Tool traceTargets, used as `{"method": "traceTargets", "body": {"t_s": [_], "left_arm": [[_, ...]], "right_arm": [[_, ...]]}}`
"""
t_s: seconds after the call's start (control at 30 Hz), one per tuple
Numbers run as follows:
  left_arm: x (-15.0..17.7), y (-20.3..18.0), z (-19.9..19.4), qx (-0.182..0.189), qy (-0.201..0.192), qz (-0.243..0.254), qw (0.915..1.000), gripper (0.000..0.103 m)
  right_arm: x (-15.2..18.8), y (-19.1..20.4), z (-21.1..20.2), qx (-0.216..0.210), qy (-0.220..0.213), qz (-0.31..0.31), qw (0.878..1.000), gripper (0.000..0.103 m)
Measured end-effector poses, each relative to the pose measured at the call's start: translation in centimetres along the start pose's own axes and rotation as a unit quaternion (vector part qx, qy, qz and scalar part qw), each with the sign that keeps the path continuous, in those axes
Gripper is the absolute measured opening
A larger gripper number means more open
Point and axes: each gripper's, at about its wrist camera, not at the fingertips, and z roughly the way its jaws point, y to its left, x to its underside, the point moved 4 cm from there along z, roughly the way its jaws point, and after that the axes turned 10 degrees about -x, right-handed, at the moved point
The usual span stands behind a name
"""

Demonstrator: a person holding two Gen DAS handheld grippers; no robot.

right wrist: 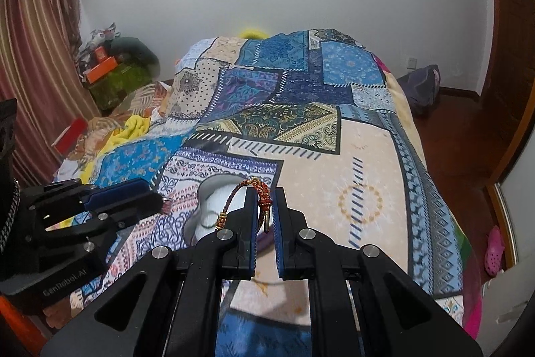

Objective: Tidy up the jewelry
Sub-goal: 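Carry the bracelet with the right tool over the tin while the left tool brings rings, then lower and open the right tool in the tin while the left tool releases rings there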

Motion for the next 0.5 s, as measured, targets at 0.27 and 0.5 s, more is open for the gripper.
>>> {"method": "traceTargets", "body": {"t_s": [0.27,0.5], "left_arm": [[-0.7,0.1,2.7,0.008,0.014,-0.001,0.9999,0.019],[-1.1,0.0,5.4,0.021,0.033,0.000,0.9992,0.019]], "right_arm": [[-0.2,-0.4,2.2,-0.016,0.019,0.001,1.000,0.008],[0.4,-0.9,4.1,-0.024,0.048,0.004,0.999,0.008]]}}
